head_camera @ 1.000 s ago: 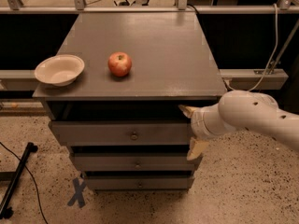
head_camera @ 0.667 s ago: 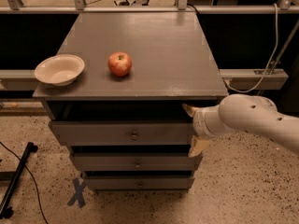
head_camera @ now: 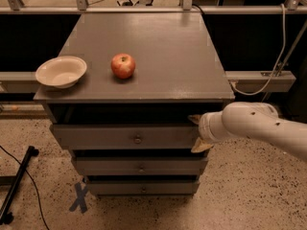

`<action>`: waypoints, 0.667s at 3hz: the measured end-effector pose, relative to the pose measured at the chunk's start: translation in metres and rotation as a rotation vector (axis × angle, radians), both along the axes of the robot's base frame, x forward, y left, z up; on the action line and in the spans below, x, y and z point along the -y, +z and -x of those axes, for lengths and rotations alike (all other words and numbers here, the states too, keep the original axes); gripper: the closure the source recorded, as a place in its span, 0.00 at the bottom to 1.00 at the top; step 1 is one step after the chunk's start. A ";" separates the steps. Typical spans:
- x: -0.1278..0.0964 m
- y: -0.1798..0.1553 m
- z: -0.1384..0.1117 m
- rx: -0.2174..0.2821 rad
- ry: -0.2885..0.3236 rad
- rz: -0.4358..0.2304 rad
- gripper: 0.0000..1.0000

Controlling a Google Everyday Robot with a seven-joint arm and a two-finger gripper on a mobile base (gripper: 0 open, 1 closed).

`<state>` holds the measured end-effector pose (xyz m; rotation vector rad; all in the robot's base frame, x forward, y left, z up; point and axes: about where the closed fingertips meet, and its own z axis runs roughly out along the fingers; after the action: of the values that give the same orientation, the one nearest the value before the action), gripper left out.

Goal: Open top drawer

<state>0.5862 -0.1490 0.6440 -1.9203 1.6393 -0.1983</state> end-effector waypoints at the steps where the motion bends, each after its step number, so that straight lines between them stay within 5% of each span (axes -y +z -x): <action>1: -0.003 -0.012 0.001 -0.028 0.004 0.007 0.40; 2: -0.005 -0.014 0.009 -0.060 0.012 0.003 0.37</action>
Offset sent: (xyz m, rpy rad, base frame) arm -0.0198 0.0049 -0.0150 0.0039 0.1011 0.0190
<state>0.5773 -0.1438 0.6301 -1.9553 1.6665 -0.1388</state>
